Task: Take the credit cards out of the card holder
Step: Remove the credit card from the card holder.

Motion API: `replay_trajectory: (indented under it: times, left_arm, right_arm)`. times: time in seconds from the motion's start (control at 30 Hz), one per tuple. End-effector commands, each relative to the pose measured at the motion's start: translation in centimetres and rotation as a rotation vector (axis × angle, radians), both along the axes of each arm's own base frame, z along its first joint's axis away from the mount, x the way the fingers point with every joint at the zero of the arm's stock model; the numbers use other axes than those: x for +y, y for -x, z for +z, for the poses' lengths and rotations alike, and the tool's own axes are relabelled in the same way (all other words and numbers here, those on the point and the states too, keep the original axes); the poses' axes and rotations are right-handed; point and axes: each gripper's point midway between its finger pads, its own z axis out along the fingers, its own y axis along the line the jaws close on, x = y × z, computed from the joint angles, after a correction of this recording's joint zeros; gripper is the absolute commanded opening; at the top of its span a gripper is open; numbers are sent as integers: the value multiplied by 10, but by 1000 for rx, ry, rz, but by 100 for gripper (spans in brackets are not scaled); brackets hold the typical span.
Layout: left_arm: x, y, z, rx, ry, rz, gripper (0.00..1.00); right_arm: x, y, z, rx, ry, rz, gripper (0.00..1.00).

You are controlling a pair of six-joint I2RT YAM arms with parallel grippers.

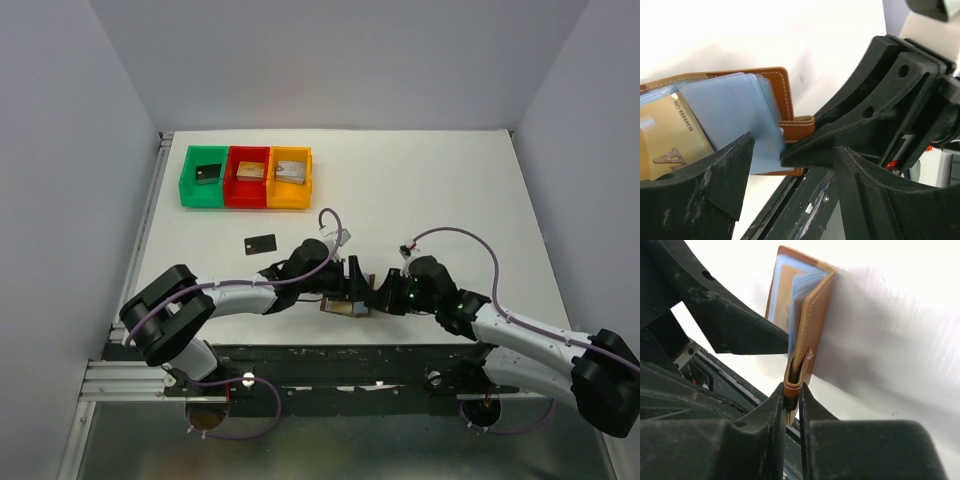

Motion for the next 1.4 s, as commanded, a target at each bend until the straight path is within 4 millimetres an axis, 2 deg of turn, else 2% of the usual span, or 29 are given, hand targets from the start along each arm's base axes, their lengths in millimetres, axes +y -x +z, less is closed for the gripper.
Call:
replay_trajectory:
  times: [0.0,0.23,0.4,0.47,0.57,0.7,0.77,0.93,1.27,1.37]
  left_arm:
    - [23,-8,0,-42,-40,101,75]
    - [58,-17,4,-73,-77,231,77]
    - [74,-18,-1,-76,-104,276,77]
    - [78,-17,-8,-60,-139,278,77]
    - [80,-15,-18,-43,-171,270,75]
    - [80,-17,-21,-47,-184,272,71]
    - [80,-20,-23,-53,-204,270,66]
    - [80,-25,-32,-47,-268,269,45]
    - [81,-27,-60,-1,-362,261,31]
    - [85,-28,-68,6,-393,268,25]
  right_arm:
    - [3,-8,12,-51,42,52,16]
    - [-3,-14,6,-43,135,92,1]
    - [-3,-14,-2,1,155,95,0]
    - [-4,-13,-7,19,172,92,0]
    - [-9,-12,-14,39,210,92,0]
    - [-19,-12,-17,58,276,75,0]
    - [-23,-12,-18,64,300,72,0]
    - [-28,-12,-19,74,329,58,0]
    - [-34,-8,-24,99,351,41,2]
    - [-37,-8,-23,100,364,34,7]
